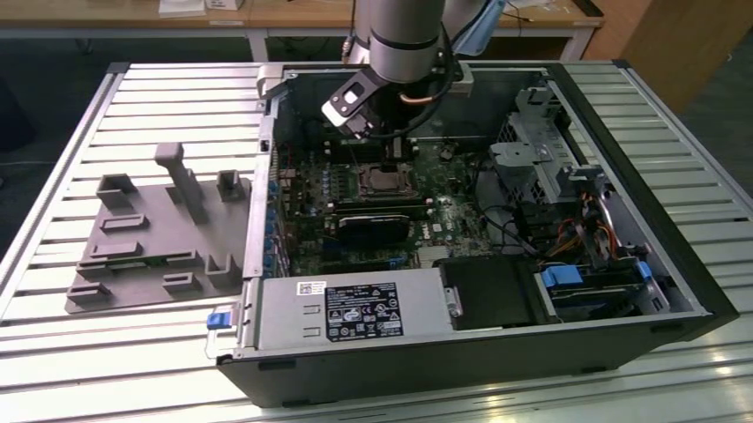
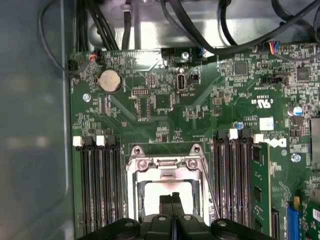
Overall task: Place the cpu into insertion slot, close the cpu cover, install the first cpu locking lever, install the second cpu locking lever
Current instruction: 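Close the cpu cover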
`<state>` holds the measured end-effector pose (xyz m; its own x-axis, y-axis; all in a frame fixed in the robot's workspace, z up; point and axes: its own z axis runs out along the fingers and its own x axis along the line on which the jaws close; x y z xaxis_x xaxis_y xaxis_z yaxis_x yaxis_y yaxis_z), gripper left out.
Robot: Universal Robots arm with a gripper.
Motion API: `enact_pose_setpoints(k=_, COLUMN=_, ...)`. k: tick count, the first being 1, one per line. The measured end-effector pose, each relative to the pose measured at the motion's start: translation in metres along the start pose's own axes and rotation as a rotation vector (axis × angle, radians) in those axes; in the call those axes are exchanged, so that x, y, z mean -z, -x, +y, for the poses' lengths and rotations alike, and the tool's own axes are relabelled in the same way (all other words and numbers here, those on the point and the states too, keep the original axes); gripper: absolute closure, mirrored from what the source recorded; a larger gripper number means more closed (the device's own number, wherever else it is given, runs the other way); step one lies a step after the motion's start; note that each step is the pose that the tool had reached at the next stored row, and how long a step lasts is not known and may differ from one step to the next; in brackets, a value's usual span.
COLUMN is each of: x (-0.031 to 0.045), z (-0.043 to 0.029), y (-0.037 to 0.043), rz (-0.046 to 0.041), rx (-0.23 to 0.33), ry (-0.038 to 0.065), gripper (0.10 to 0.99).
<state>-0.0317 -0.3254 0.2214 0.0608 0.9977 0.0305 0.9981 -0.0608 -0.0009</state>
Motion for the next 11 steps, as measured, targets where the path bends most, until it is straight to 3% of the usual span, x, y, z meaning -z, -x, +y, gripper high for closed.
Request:
enact_pose_setpoints(k=6, x=0.0000, z=-0.0001, y=0.0000, rz=0.0000, rx=0.003, ry=0.000, gripper=0.984)
enact_pose_setpoints(k=11, x=-0.0001, z=-0.0002, y=0.0001, rz=-0.0001, rx=0.080, ry=-0.002, gripper=0.984)
